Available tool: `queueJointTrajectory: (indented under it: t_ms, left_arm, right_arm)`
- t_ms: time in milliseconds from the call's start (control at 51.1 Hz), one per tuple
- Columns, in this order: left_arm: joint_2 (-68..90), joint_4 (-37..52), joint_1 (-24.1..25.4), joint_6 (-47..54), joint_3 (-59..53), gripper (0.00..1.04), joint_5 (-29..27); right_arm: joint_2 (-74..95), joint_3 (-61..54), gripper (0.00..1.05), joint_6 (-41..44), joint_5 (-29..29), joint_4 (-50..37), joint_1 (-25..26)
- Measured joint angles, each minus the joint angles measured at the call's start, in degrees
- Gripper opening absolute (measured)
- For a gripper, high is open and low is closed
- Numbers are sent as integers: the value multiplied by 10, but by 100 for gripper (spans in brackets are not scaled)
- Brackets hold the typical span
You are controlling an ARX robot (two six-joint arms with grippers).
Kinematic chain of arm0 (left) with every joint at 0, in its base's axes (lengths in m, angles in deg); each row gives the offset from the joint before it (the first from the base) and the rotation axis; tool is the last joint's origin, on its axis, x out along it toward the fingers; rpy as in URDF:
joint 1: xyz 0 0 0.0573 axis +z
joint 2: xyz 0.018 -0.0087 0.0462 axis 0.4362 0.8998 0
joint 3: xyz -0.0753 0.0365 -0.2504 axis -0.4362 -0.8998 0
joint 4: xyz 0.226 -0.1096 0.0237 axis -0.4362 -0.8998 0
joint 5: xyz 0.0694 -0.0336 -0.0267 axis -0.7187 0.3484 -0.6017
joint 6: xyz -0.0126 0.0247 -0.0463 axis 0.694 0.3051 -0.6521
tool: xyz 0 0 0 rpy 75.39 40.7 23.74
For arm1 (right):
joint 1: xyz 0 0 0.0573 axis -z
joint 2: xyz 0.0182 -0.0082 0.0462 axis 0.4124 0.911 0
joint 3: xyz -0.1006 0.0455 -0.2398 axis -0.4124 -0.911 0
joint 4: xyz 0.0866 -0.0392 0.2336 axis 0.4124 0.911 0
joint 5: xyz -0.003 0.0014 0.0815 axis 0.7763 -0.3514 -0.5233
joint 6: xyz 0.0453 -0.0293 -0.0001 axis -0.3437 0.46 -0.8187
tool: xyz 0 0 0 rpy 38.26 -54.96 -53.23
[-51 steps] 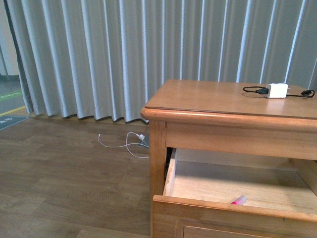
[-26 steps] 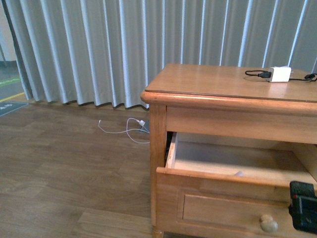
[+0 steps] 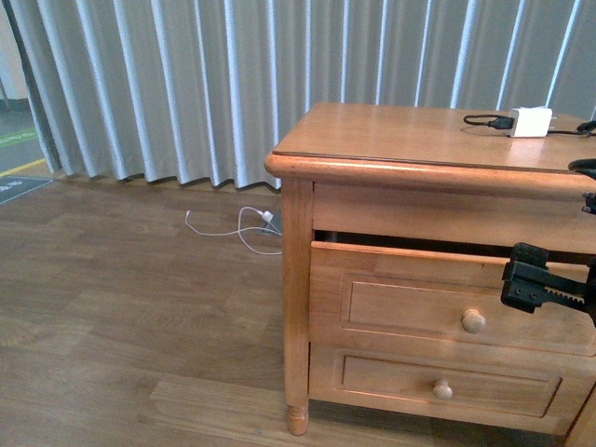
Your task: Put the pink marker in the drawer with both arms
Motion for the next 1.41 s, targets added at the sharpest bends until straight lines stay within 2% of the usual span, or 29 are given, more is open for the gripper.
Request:
queueJointTrajectory:
  t_ms: [196,567,744,1096,1409]
  left_arm:
    - [0,0,0,0,0,99,0]
    - [0,0,0,0,0,99,0]
    - [0,0,0,0,0,99,0]
    - [0,0,0,0,0,99,0]
    - [0,0,0,0,0,99,0]
  right_arm:
    - [42,48,96,-6,5,-23,5]
    - [73,47,96,11,16,-99,6]
    - [72,41,96,13,1,-107,9]
    - [-179,-93,96,24,-104,59,-2]
    - [-505,-242,96,46,-127,195,-7]
